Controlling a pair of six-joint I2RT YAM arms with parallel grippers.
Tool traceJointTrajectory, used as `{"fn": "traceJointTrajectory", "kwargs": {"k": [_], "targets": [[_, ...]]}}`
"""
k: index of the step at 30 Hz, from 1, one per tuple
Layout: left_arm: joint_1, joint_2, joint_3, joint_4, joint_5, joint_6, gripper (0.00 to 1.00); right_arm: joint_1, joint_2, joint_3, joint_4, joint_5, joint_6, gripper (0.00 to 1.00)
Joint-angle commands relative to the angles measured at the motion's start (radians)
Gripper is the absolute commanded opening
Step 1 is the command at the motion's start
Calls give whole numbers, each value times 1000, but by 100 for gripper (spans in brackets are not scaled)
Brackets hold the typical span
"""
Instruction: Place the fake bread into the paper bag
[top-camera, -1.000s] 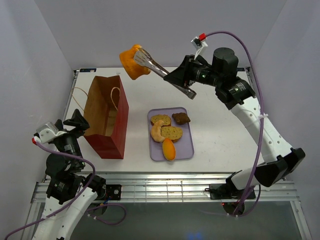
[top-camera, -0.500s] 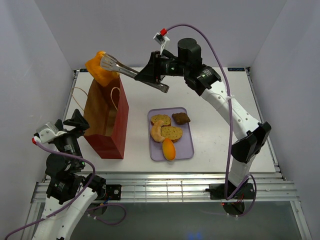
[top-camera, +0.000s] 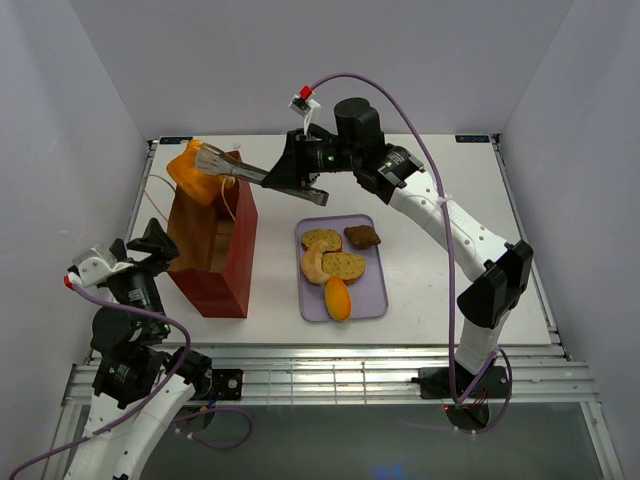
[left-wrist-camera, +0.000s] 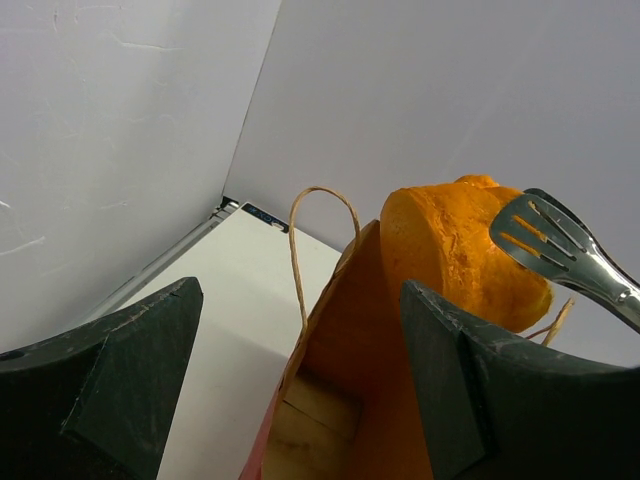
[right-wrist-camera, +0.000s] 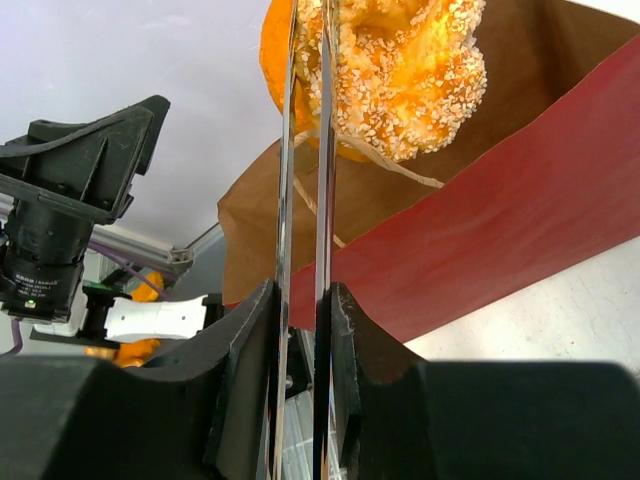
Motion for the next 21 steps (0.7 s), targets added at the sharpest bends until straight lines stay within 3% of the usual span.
{"fn": "traceJointTrajectory", "kwargs": {"k": [1, 9, 21], "targets": [[-3, 9, -7, -4, 18, 3, 90, 3, -30, 18, 74, -11, -26, 28], [-3, 15, -9, 0, 32, -1, 90, 3, -22, 22, 73, -17, -20, 45], [-6, 21, -10, 0, 38, 1, 91, 3, -22, 30, 67, -5, -19, 47]]}}
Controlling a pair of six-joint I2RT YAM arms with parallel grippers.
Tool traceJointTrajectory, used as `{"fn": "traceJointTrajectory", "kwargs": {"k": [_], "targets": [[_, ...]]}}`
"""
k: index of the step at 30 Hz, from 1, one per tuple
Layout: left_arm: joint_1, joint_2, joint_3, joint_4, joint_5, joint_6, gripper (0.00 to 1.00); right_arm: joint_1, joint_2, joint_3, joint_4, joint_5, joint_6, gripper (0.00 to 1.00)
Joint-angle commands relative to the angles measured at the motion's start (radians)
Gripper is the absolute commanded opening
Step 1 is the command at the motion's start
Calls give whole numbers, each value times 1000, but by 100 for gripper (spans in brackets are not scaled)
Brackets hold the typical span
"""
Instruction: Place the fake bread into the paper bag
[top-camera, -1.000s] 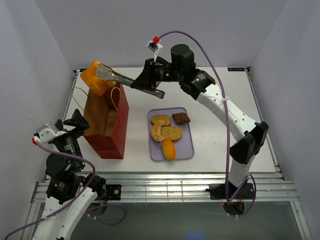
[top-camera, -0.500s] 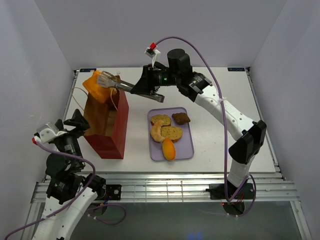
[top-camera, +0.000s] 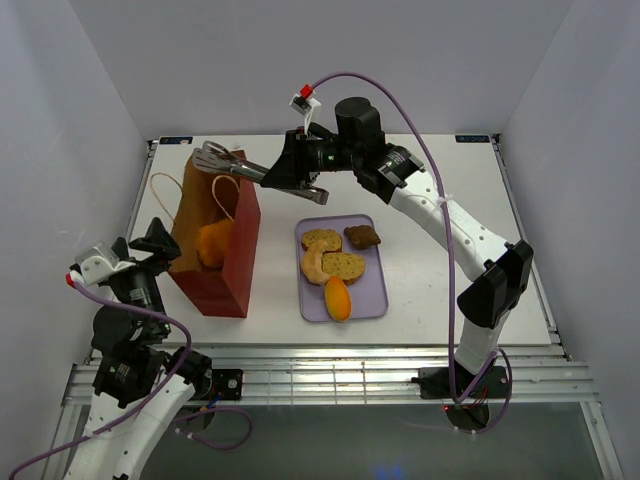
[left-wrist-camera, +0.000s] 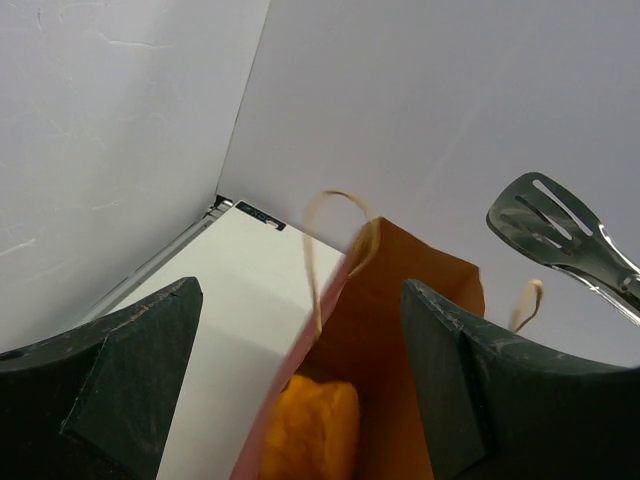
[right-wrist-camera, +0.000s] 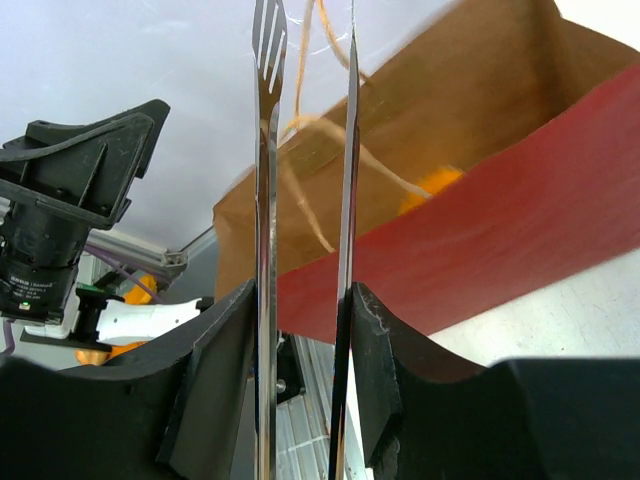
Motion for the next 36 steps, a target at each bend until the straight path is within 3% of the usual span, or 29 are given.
{"fn": "traceJointTrajectory", "kwargs": {"k": [1, 10, 18, 25, 36], "targets": [[-5, 19, -9, -2, 17, 1, 91, 3, -22, 31, 52, -8, -6, 47], [-7, 19, -9, 0, 20, 1, 91, 3, -28, 59, 54, 8, 7, 47], [-10, 15, -9, 3, 20, 6, 91, -2, -152, 7, 63, 81, -12, 47], [-12, 15, -9, 0, 25, 4, 91, -21, -377, -181, 65, 175, -39, 49], [-12, 22, -4, -5, 25, 1, 91, -64, -721, -623, 52, 365, -46, 48]]}}
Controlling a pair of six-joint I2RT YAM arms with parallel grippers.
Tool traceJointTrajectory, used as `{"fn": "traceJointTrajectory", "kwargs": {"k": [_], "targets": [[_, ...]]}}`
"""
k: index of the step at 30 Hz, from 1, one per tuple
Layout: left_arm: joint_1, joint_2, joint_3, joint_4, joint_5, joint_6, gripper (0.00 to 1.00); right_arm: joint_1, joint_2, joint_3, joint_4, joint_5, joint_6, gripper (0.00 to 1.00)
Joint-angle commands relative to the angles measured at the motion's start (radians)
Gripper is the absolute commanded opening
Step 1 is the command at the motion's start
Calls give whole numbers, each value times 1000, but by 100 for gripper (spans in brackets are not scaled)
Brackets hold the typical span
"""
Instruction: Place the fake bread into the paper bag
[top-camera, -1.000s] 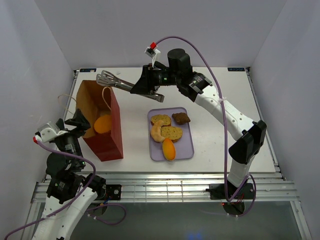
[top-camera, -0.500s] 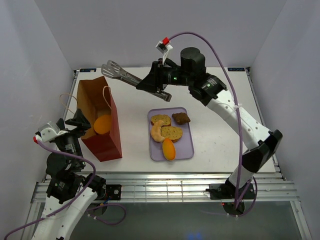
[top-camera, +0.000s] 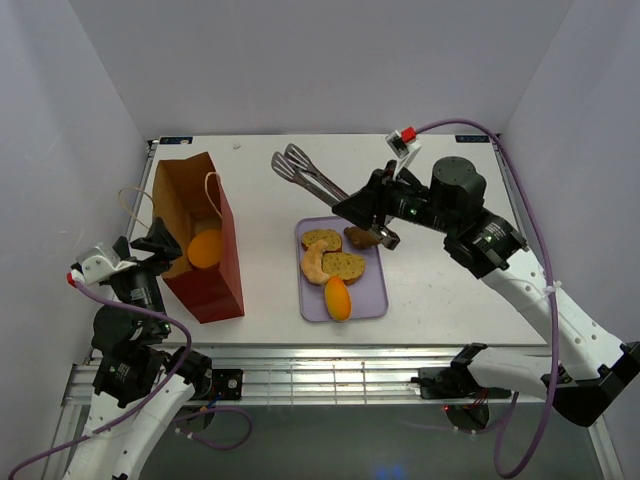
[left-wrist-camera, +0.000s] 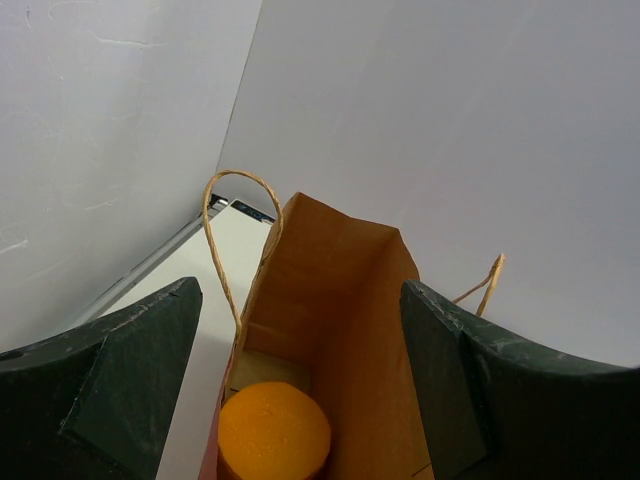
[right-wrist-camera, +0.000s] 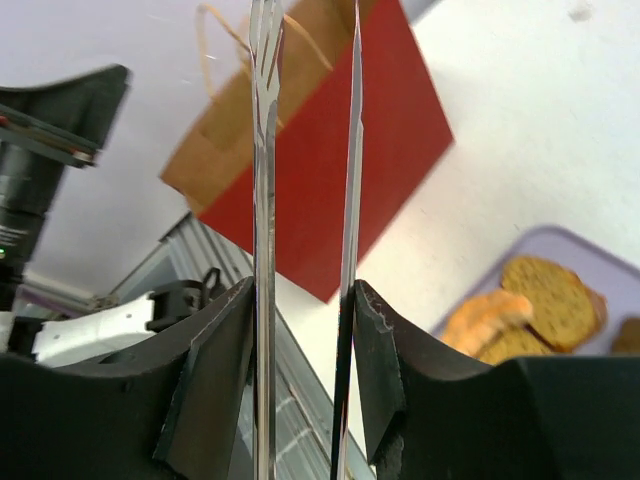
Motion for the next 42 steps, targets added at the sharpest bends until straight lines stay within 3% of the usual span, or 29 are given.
{"fn": "traceJointTrajectory", "kwargs": {"k": [1, 8, 14, 25, 42], "targets": [[-5, 20, -6, -5, 16, 4, 91, -30, -87, -95, -8, 102, -14, 48], [-5, 24, -6, -5, 23, 3, 92, -91, -268, -343, -68, 200, 6, 49], [-5, 26, -6, -4, 27, 1, 93, -136, -317, -474, -166, 292, -12, 49], [-5, 38, -4, -7, 38, -4, 93, -193, -357, -556, -240, 349, -35, 51], [-5, 47, -1, -14, 44, -5, 92, -277, -343, -645, -229, 289, -67, 54]]}}
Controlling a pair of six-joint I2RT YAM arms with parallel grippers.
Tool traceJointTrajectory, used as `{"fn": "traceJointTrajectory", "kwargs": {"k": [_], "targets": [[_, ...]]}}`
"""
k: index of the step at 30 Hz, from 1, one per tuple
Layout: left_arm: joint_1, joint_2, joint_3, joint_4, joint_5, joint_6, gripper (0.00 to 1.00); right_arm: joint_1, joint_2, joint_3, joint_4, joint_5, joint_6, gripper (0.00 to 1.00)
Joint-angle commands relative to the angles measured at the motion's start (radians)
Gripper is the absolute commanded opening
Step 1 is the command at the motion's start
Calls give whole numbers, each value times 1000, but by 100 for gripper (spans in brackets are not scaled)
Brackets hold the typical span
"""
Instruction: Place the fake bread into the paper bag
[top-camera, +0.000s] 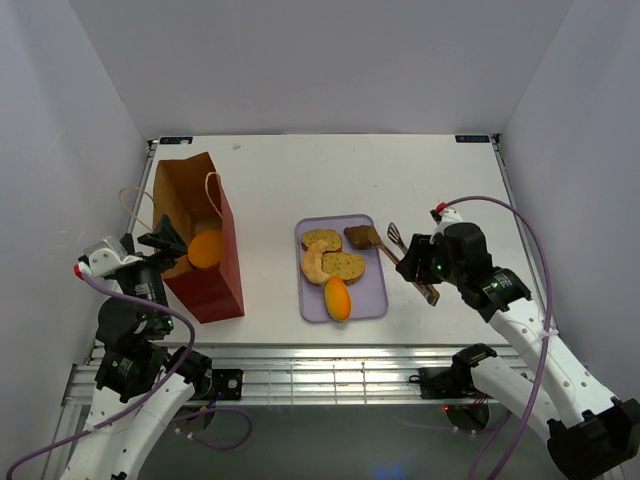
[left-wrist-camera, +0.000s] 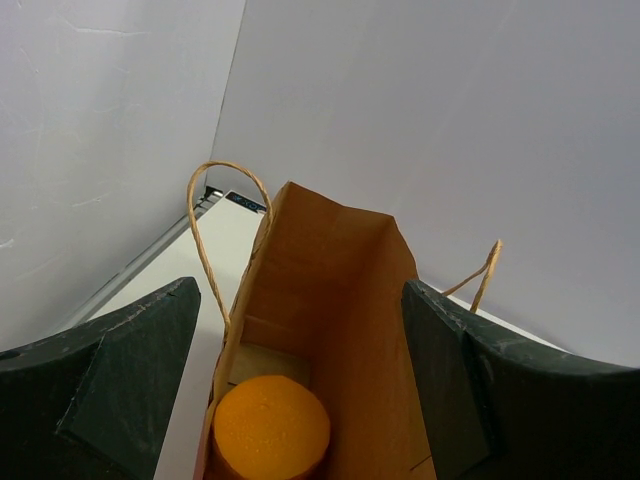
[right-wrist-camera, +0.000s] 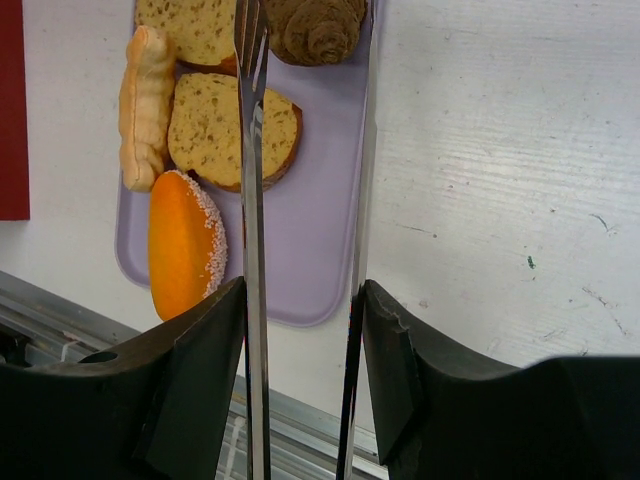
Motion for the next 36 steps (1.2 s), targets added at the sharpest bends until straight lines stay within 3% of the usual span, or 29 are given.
{"fn": "traceJointTrajectory", "kwargs": {"k": [1, 17, 26, 36], "targets": [[-5, 17, 0, -14, 19, -6, 92, -14, 3, -9, 43, -26, -25, 54], [-5, 15, 2, -19, 25, -6, 92, -50, 55, -69, 138, -121, -13, 55], [-5, 9, 0, -18, 23, -8, 92, -64, 73, -58, 178, -187, -2, 36], [-5, 7, 0, -17, 23, -5, 92, -73, 62, -21, 170, -218, 3, 25]]}}
